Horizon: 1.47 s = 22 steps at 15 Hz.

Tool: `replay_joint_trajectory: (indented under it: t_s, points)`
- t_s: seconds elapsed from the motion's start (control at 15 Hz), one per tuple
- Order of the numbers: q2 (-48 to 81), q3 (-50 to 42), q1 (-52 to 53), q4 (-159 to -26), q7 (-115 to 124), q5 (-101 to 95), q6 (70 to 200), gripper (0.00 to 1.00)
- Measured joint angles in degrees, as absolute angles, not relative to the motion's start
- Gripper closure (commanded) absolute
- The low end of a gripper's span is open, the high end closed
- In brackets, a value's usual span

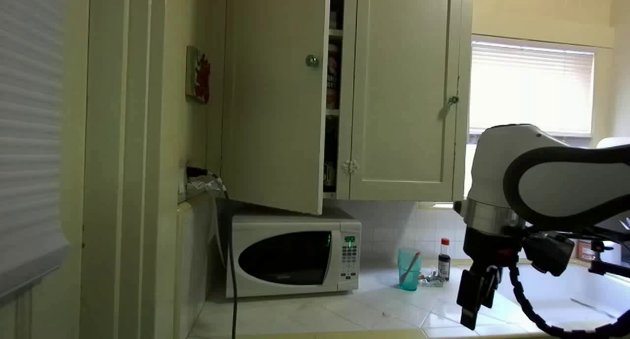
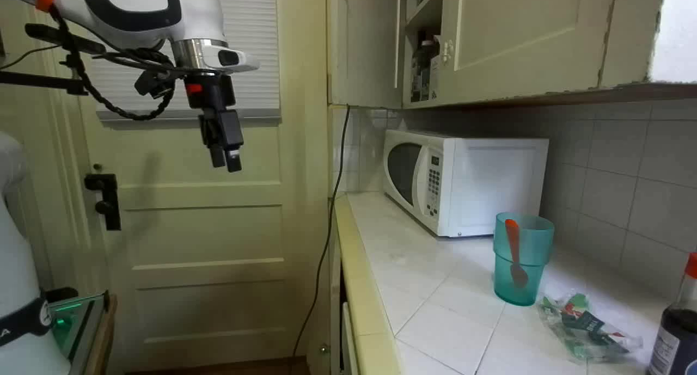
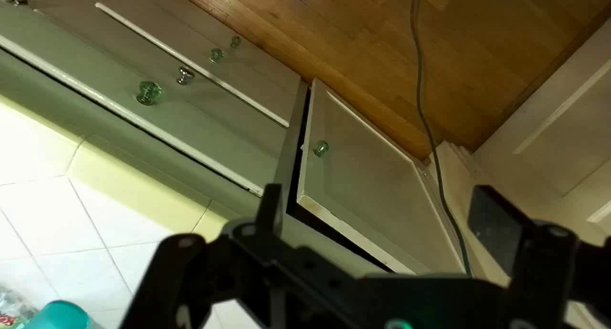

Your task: Open the bottom left cabinet door

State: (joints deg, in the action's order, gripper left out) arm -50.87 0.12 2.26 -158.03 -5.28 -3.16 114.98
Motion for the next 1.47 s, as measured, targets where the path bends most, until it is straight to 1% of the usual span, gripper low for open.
replay_joint_trajectory:
  t_s: [1.47]
  points:
    - [-50.6,-0.1,2.1,-157.8,-6.0,-4.3,115.0,0.0]
